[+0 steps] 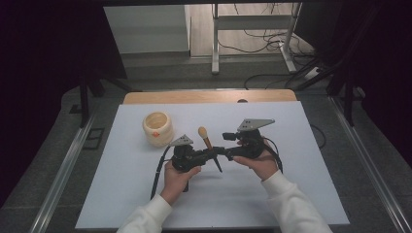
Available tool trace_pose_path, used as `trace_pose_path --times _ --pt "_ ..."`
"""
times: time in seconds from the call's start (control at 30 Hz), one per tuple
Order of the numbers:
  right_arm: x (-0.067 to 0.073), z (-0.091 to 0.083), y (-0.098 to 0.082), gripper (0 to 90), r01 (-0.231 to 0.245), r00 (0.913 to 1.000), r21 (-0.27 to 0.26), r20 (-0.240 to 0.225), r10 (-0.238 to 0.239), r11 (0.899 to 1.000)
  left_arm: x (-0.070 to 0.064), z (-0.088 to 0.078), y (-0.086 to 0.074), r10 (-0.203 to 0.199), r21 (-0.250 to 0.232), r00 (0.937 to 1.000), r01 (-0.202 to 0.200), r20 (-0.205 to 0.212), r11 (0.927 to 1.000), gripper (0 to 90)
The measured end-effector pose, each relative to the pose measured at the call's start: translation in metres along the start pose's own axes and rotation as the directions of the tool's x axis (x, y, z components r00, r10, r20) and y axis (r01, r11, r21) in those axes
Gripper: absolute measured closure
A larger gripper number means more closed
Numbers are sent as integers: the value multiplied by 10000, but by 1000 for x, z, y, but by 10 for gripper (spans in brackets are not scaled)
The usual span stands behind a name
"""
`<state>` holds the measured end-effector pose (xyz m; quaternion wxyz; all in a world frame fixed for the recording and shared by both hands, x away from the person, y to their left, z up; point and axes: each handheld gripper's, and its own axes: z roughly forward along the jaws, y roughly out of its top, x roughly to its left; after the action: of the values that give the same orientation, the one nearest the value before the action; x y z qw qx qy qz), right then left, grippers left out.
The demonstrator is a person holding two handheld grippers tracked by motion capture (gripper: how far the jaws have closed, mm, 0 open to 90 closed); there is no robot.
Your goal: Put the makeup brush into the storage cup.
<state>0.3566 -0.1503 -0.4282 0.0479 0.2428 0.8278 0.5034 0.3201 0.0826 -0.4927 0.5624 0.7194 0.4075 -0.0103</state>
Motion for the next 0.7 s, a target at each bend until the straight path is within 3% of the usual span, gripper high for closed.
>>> trace_pose_path --times 0.13,0.2,0.3,0.7 --pt "-2 -4 -2 243 16 9999 130 -156 -14 9999 1 -4 1 70 -65 9999 -70 -100 10000 783" --pt "-1 -8 -4 192 225 9997 25 33 -225 9997 1 -6 1 147 -103 9998 -149 -128 9998 783" --pt "-4 -14 -11 148 115 9996 19 258 -115 9999 2 -10 2 255 -143 9993 -259 -283 9996 783" --pt "-15 -35 -34 136 -270 9970 80 726 263 9996 3 -23 6 215 -480 9991 -232 -353 9986 783"
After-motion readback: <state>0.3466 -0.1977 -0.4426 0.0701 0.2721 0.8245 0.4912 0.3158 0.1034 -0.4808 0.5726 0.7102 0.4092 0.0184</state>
